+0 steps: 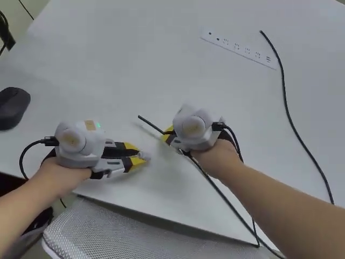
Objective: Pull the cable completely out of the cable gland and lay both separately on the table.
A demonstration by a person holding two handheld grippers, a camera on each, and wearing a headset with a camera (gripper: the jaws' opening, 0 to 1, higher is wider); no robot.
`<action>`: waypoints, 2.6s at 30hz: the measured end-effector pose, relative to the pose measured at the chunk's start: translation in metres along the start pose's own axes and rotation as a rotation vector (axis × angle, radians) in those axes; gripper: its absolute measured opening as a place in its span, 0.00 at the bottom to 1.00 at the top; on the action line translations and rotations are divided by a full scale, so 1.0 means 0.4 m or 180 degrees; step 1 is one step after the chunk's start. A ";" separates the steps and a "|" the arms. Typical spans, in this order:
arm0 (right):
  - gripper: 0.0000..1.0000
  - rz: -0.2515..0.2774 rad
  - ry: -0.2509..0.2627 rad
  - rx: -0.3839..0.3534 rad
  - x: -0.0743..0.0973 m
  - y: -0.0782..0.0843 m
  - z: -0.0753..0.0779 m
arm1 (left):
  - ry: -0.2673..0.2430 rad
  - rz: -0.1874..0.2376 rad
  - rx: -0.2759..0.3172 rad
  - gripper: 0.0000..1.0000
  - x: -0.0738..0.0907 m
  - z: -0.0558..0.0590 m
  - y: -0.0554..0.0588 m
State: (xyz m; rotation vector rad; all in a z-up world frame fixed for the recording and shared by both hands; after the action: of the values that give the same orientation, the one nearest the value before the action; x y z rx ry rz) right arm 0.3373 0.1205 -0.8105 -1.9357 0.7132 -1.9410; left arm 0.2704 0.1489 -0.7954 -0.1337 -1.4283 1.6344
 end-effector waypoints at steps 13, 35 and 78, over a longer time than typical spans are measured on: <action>0.00 -0.0062 -0.0081 -0.0008 -0.015 0.008 -0.008 | -0.0031 -0.0026 -0.0036 0.15 -0.001 -0.015 0.014; 0.14 0.0088 0.0088 -0.0127 0.019 -0.012 0.005 | -0.0079 -0.0124 -0.0312 0.24 -0.008 -0.007 0.020; 0.74 0.2073 0.0679 -0.1948 0.595 0.172 -0.071 | -0.0611 0.0244 0.0385 0.69 0.211 0.028 -0.160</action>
State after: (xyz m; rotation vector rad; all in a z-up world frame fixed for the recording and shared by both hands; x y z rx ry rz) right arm 0.2908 -0.0624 -0.6476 -1.4646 1.8961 -1.6152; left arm 0.2516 0.1916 -0.6997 0.0396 -1.4774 1.8321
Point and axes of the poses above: the centre of the closed fingertips' face, and the gripper's own axes: x roughly backward along the fingers, z roughly to its right, y roughly out of its underside, the point moved 1 cm from there along x, roughly backward along the fingers, and after that the axes turned 8 degrees about -y, right-handed, at the moved point
